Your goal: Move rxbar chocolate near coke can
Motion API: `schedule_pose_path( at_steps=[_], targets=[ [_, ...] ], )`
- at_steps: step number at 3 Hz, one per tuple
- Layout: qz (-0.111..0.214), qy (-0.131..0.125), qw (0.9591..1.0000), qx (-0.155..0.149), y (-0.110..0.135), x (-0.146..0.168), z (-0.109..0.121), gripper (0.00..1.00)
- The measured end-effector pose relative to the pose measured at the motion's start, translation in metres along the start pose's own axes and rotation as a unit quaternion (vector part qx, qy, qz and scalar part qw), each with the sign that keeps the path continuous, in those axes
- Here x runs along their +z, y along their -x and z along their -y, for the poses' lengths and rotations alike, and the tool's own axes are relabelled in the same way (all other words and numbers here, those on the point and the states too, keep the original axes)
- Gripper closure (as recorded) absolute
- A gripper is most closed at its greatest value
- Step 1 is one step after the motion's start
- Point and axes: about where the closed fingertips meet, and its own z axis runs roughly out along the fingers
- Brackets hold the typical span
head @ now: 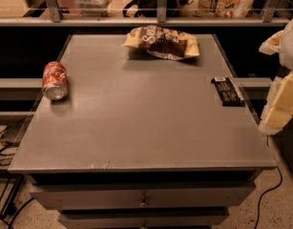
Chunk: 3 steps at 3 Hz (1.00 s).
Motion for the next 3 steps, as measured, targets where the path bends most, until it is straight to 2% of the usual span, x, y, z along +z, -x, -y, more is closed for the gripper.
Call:
schedule_pose_path(
  at_steps=[1, 3],
  targets=[
    [0.0, -0.001, 1.0, -0.001, 0.0, 0.0, 0.0, 0.0],
    [-0.003, 0.007, 0.9994, -0.034, 0.018, 0.036, 0.021, 0.0]
  ],
)
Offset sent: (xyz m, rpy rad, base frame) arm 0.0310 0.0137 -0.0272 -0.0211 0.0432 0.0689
